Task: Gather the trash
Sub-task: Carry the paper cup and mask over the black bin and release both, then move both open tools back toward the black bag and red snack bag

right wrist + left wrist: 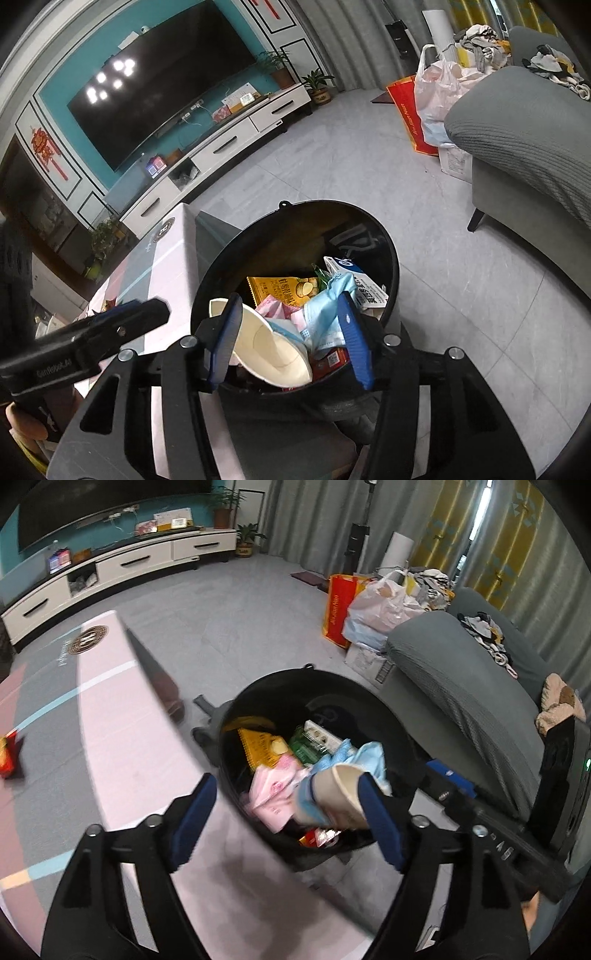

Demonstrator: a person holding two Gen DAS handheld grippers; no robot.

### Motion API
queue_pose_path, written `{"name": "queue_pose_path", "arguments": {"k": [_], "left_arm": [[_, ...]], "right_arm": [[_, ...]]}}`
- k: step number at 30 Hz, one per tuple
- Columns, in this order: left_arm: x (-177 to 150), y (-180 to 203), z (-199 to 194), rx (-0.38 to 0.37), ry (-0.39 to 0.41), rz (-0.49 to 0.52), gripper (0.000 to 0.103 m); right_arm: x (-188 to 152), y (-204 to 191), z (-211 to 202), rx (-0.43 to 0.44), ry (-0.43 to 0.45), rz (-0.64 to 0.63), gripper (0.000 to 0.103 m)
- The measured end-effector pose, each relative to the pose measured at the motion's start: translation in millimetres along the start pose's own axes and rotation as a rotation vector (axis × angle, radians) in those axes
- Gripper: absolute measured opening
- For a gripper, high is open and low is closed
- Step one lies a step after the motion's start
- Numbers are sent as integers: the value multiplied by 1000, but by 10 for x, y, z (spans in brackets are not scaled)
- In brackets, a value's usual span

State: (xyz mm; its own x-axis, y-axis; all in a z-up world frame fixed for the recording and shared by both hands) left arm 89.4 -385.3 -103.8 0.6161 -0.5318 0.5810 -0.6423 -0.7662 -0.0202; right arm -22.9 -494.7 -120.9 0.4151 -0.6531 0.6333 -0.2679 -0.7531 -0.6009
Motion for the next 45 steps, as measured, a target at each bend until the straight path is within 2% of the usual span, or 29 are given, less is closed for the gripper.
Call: {"name": "queue_pose_path", "arguments": {"k": [4,8,14,18,23,26,33,36,39,45], "left_arm": [[-264,-290,-166,56,-14,-31,89],[-660,-654,-354,130,-48,-74,94],[-1331,-1302,-597,304,-155,-137,95],[-1682,-1757,-867,334,-168,-262,95],[-1992,-2207,-1151,394,-157,-363,98],[-2135,-2392,-1333,406,-136,-416,99],[-2426,-2773,-1560,379,-105,-543,99],[-2542,-2912,-1593,377,-98,-595,100],[-2660,-3081,-1618,377,-93,-643,100],[-2857,-3357,-1562,387,-108,-714,100]], "right_arm": [[-73,-120,-74,12,-10,-22,58],[-156,-303,-110,32,-37,-50,58],[-290,-658,-126,60,-68,-102,59],[-406,-948,-75,84,-105,-154,60],[-629,-1389,67,119,-179,-230,63],[-820,-1717,179,145,-237,-296,65],[-1246,-2381,407,185,-339,-435,80],[-1369,-2542,498,193,-375,-459,82],[-1480,-2694,625,186,-408,-490,88],[-1608,-2852,860,179,-446,-502,88]]}}
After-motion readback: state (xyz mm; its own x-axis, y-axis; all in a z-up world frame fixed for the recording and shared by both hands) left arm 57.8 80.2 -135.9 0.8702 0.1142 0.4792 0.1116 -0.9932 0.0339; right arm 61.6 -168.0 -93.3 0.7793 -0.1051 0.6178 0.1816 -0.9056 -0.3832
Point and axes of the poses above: each gripper's, at about its wrist camera, not at the fingertips, and z roughly the way its jaws point, y to its right, x to its top, the point moved 9 cm from there along z, roughly the way its jaws point, and after that the axes turned 14 degrees about x, right-handed, at the moved point
